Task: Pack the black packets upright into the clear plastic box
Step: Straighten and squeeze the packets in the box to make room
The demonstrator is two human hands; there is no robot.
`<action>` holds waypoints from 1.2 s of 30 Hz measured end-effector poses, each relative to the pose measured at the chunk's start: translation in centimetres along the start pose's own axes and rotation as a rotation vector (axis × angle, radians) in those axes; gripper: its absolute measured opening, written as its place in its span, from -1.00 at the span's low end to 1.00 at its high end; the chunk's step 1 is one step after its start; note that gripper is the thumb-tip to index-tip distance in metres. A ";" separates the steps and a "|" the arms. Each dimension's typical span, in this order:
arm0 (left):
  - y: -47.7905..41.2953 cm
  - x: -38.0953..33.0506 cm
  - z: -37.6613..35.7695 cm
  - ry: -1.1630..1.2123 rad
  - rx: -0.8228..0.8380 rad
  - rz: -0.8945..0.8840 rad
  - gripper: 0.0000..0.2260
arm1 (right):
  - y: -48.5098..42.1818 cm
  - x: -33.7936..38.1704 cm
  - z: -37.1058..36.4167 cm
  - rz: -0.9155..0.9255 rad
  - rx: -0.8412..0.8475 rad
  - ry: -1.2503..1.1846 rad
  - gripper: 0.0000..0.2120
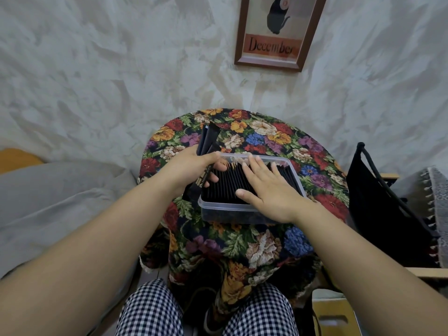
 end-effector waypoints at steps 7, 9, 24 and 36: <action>0.5 0.3 0.4 0.054 -0.052 -0.005 -0.90 | -0.1 0.6 -0.3 -0.007 -0.007 0.009 -0.18; 0.7 0.4 0.7 0.072 -0.068 -0.004 -0.87 | -0.3 1.7 0.1 0.032 -0.042 0.010 -0.13; 1.6 1.5 1.5 0.109 -0.119 -0.001 -0.92 | -1.1 4.4 -0.8 0.106 0.016 0.004 -0.26; 1.8 2.8 2.3 0.124 -0.162 0.038 -0.87 | -1.9 5.8 -1.4 0.138 0.014 0.030 -0.28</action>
Point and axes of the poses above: each hand's wrist, its own y-axis away from the middle knuckle, its own z-axis out of the back of the hand, x = y × z, the point moved 8 cm from there along -y, towards the middle knuckle, and after that the axes turned 6 degrees about -y, right-handed, at the moved point
